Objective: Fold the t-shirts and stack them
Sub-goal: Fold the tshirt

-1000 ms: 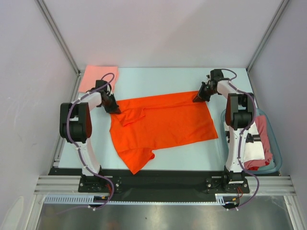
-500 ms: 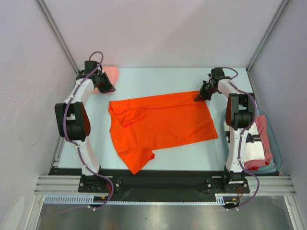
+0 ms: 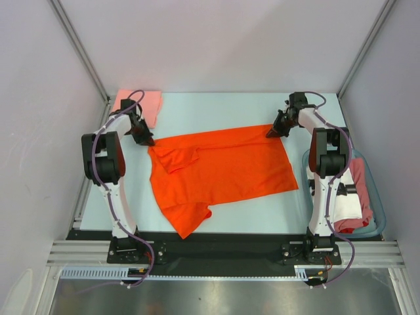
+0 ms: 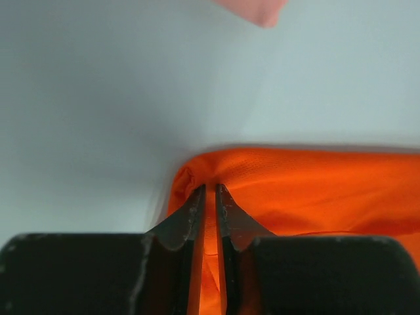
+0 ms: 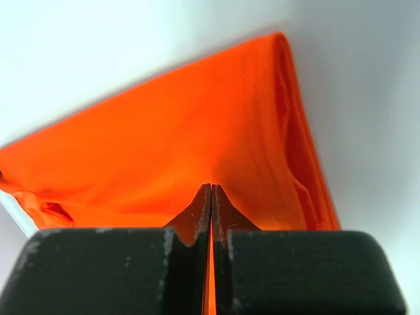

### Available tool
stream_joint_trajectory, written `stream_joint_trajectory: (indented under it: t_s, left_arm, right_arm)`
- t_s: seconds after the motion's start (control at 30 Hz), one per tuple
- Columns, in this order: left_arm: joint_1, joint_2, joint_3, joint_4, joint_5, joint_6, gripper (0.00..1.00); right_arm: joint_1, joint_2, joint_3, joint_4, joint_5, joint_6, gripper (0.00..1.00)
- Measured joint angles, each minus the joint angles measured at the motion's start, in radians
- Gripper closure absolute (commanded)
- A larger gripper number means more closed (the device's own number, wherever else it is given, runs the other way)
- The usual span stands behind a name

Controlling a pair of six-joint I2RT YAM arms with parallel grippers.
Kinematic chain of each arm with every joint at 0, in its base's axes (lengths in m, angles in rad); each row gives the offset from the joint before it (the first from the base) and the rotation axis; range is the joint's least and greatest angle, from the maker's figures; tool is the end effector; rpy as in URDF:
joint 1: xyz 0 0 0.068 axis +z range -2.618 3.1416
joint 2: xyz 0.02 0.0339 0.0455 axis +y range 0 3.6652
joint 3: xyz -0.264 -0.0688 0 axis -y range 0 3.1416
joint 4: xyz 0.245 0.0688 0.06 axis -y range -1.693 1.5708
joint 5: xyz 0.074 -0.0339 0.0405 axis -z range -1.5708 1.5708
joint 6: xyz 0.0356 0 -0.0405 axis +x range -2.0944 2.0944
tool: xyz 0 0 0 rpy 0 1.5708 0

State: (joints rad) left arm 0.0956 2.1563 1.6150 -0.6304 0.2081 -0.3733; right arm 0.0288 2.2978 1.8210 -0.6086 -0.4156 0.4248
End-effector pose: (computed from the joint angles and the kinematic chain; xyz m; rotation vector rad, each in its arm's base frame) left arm 0.4477 0.0355 0.1584 -0.5830 2.6912 -0.3618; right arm 0.4898 0.0285 0.1574 0.3897 2.6531 0.6993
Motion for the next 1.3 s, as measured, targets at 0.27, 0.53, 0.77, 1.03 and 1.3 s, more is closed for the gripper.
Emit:
stream_joint_trajectory:
  t_s: [0.27, 0.53, 0.77, 1.03, 1.3]
  left_arm:
    - [0.003, -0.031, -0.012, -0.014, -0.057, 0.025, 0.79]
    - [-0.012, -0.072, 0.02, -0.07, -0.097, 0.043, 0.73]
    - [-0.108, -0.147, 0.061, -0.082, -0.078, 0.042, 0.67]
    - [-0.148, -0.119, 0.059, -0.021, 0.02, 0.026, 0.7]
    - [-0.1, -0.038, 0.04, 0.037, 0.066, 0.009, 0.71]
  right_arm:
    - [-0.031, -0.004, -0.039, -0.003, 0.006, -0.019, 1.0]
    - [-0.07, -0.04, -0.071, -0.019, 0.046, -0.045, 1.0]
    - [-0.031, -0.078, -0.07, -0.027, 0.069, -0.06, 1.0]
    - [0.033, -0.076, -0.112, 0.332, -0.117, 0.209, 1.0]
    - [0.082, 0.073, -0.178, 0.758, -0.244, 0.546, 1.0]
